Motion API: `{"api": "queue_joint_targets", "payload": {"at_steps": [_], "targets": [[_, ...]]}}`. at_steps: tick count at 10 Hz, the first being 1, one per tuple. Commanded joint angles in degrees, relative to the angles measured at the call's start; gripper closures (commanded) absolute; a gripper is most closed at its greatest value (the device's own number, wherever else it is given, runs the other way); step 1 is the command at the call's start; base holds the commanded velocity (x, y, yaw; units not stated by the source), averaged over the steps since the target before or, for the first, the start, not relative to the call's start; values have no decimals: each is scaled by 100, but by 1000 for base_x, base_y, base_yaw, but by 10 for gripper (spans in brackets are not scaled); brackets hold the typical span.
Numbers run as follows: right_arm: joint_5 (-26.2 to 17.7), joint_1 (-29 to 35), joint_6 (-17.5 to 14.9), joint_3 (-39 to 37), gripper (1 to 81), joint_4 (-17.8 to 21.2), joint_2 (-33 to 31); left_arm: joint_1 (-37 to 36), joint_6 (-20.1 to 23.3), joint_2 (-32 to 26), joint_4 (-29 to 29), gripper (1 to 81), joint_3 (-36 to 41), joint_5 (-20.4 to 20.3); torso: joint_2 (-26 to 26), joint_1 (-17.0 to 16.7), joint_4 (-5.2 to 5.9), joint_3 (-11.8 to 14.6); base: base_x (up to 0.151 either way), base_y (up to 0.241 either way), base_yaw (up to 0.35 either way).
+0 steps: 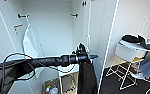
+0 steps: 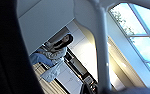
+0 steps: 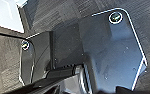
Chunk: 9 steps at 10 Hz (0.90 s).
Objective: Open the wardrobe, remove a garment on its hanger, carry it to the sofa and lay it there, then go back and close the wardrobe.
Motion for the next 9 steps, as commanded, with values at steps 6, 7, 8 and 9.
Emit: {"api": "queue_joint_targets", "payload": {"at_steps": [6,7,8,9], "targets": [[-294,237,-2,8,10,19,0,-1052,133,-11,165,811,148,-180,0,-2,0,0,0,0,-214],[-285,246,-2,16,10,19,0,-1052,142,16,165,811,131,-215,0,-2,2,0,0,0,-214],[-224,255,-2,34,10,28,8,-1052,151,51,165,811,122,-198,0,0,0,0,0,0,-214],[-215,246,-2,34,10,11,26,-1052,159,104,165,811,113,-180,0,0,2,0,0,0,-214]]}}
